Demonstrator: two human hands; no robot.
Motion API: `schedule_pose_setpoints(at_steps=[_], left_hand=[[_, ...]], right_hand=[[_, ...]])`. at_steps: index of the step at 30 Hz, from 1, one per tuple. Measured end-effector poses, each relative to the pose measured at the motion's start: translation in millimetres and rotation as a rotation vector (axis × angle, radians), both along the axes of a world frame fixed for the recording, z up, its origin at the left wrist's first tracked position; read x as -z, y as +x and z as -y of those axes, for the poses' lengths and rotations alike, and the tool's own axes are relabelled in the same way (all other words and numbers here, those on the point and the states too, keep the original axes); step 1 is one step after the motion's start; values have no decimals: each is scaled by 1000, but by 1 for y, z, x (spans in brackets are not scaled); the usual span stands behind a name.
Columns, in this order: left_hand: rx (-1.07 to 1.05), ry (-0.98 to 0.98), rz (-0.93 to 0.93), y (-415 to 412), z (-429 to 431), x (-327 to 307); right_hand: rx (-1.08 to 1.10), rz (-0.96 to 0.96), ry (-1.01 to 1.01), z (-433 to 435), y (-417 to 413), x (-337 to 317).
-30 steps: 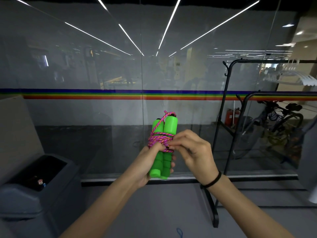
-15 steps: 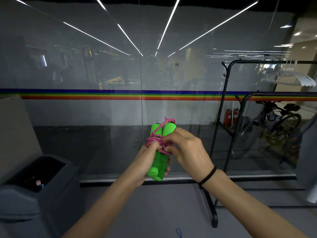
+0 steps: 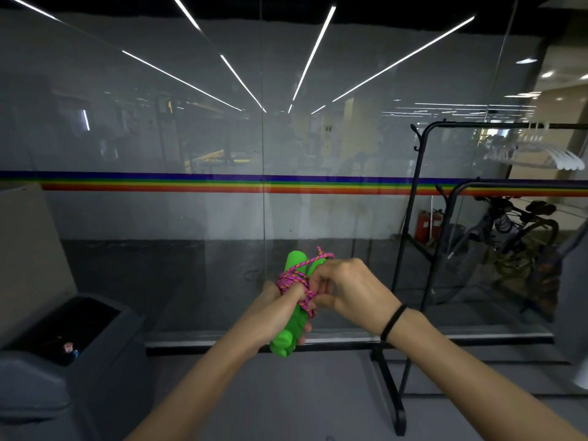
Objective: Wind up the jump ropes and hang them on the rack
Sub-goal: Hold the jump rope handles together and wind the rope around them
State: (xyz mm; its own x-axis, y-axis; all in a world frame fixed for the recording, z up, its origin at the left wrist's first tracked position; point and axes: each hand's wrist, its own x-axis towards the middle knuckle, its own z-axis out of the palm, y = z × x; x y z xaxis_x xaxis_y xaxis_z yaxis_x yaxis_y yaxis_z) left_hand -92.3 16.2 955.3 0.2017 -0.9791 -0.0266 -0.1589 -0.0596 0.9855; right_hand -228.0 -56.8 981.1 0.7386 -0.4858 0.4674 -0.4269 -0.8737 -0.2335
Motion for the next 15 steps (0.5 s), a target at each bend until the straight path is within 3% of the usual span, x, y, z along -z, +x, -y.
schedule_pose_setpoints(at_steps=[7, 15], left_hand=[[-8, 66, -117, 2, 3, 7], [73, 216, -223, 10, 3, 10]], right_hand=[[-28, -29, -106, 5, 7, 14], [135, 46, -299, -3, 32, 37]])
